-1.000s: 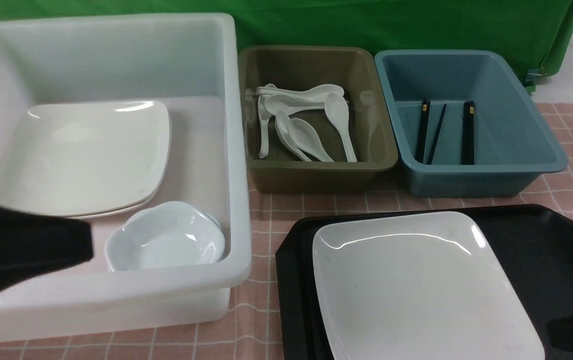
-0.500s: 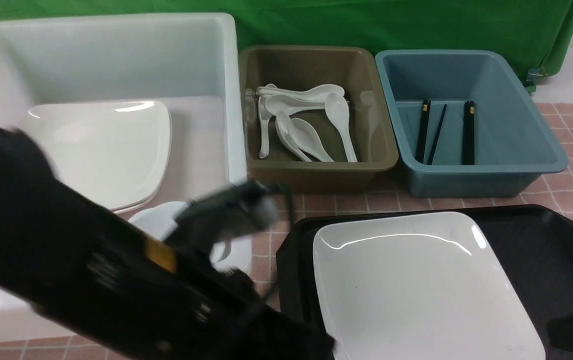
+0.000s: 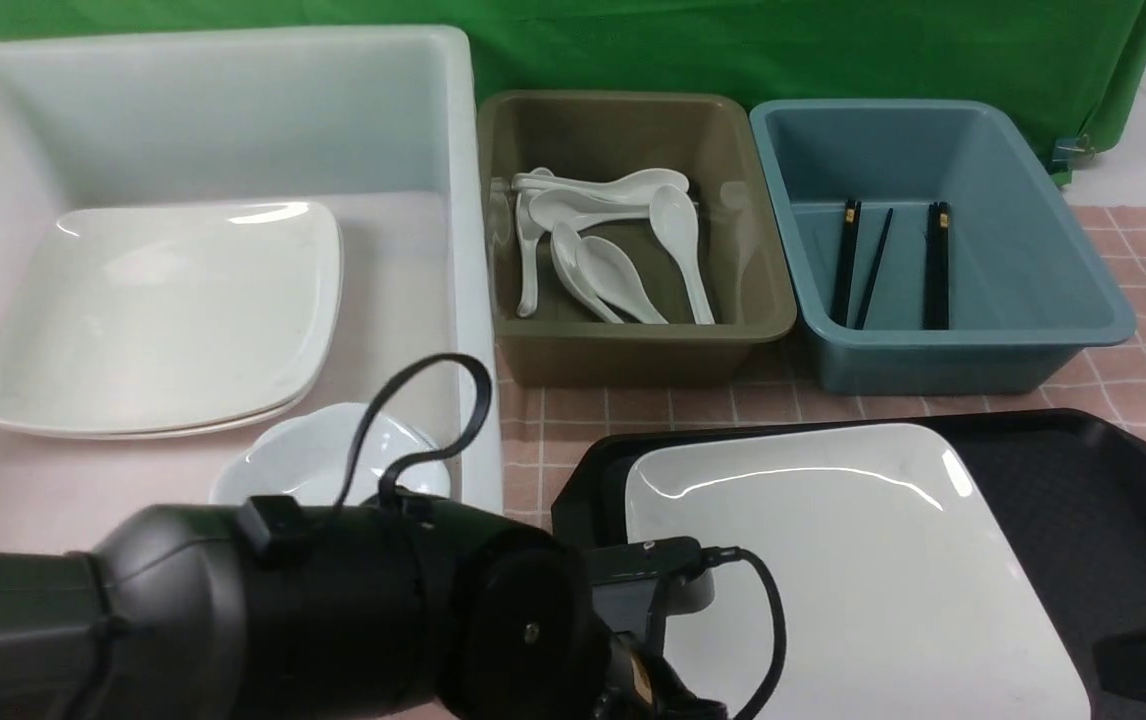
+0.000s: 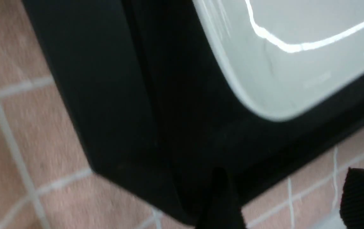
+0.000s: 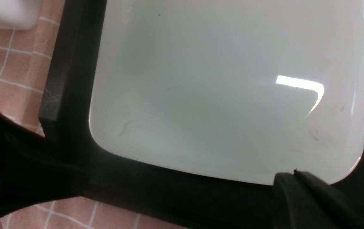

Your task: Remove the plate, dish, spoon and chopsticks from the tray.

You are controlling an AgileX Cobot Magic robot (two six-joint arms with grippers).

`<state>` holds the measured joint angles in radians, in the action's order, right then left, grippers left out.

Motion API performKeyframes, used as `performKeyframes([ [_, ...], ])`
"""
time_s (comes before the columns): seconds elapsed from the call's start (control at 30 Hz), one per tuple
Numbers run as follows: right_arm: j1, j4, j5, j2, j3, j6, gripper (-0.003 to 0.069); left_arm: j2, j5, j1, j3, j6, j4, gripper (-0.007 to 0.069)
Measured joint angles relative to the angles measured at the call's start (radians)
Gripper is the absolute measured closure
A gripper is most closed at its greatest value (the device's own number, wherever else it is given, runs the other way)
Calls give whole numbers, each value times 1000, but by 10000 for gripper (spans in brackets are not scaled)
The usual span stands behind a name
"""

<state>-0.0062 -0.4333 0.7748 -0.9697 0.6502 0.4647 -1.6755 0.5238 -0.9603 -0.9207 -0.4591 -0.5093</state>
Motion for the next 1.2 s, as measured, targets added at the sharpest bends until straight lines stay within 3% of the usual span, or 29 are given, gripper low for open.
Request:
performKeyframes([
  [0.2, 0, 0, -1, 0, 0, 0, 622, -63, -84, 0, 0, -58, 49, 109],
  [0.5, 0, 0, -4, 0, 0, 0, 617, -124, -249, 0, -2, -94, 42, 148],
  [0.67, 0, 0, -4, 0, 0, 1, 611, -159, -288, 0, -13, -104, 39, 251],
  [0.73, 0, 0, -4, 0, 0, 1, 609, -168, -302, 0, -15, -119, 53, 361],
  [0.9, 0, 0, -4, 0, 0, 3, 608, -181, -361, 14, -17, -177, 96, 511],
  [1.2, 0, 0, -13, 0, 0, 11, 599, -109, -282, 66, -4, -176, 150, 528],
])
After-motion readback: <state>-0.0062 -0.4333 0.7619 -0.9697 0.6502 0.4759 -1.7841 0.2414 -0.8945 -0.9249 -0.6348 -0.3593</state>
